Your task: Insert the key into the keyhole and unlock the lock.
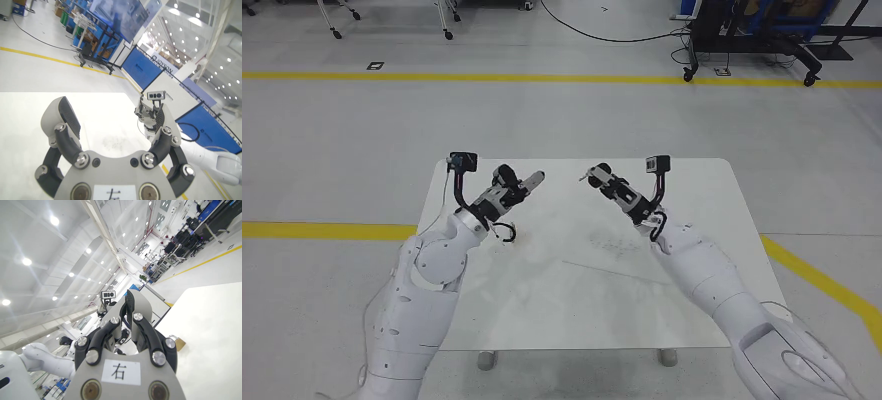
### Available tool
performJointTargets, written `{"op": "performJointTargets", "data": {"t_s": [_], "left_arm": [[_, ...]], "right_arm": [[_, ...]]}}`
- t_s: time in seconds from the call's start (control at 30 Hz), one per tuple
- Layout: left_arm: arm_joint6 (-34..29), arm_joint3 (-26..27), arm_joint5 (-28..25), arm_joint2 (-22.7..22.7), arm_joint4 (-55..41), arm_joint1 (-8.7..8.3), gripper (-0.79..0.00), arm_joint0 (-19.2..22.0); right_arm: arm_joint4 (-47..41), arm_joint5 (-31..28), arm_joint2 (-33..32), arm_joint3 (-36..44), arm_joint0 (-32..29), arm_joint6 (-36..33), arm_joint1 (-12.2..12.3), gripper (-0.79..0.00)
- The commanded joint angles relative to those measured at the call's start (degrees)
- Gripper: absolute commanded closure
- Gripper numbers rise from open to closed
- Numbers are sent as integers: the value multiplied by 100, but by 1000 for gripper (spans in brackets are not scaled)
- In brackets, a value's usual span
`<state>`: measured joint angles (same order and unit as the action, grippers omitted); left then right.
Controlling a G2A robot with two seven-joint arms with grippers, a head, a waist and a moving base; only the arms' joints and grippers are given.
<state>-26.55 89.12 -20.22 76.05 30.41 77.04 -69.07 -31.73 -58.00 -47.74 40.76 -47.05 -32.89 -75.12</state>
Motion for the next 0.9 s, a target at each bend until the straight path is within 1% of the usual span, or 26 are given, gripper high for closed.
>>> {"op": "performJointTargets", "data": {"t_s": [0.0,0.07,0.1,0.13,0.17,0.23,0.27,0.3,0.33,0.43,0.47,0.53,0.7,0.73,0.8,0.87], "left_arm": [[-123,-58,-124,-199,-50,11,-785,59],[-283,-134,-250,-357,54,9,-785,134],[-309,-168,-260,-401,66,9,-760,146],[-325,-198,-232,-433,49,10,-696,159],[-340,-213,-213,-451,54,9,-653,171],[-374,-259,-139,-490,-45,12,-591,194],[-409,-281,-133,-503,-172,14,-588,207],[-467,-316,-126,-512,-388,18,-610,214],[-551,-348,-117,-511,-641,21,-613,229],[-756,-426,-102,-489,-1074,13,-551,300],[-789,-442,-89,-484,-1091,8,-508,322],[-815,-454,-76,-485,-877,-11,-382,370],[-784,-480,-46,-535,-805,-29,-296,397],[-785,-481,-45,-537,-809,-32,-268,401],[-784,-484,-39,-543,-780,-43,-160,412],[-772,-492,-36,-538,-783,-51,-108,416]], "right_arm": [[-286,0,-10,-60,-2,-520,-58,0],[-567,0,-66,-140,5,-933,-129,0],[-681,0,-96,-164,7,-1115,-158,0],[-782,0,-131,-189,9,-1302,-185,0],[-816,0,-147,-200,12,-1340,-202,0],[-708,0,-144,-205,36,-1340,-235,0],[-642,0,-157,-216,47,-1340,-243,0],[-595,0,-179,-226,52,-1340,-251,0],[-579,0,-201,-227,47,-1340,-262,0],[-502,0,-228,-233,44,-1340,-297,0],[-478,0,-220,-234,42,-1340,-310,0],[-427,0,-207,-252,47,-1340,-334,0],[-454,0,-182,-337,55,-1340,-408,0],[-461,0,-177,-347,58,-1340,-416,0],[-488,0,-158,-375,70,-1340,-439,0],[-471,0,-135,-384,81,-1340,-451,0]]}}
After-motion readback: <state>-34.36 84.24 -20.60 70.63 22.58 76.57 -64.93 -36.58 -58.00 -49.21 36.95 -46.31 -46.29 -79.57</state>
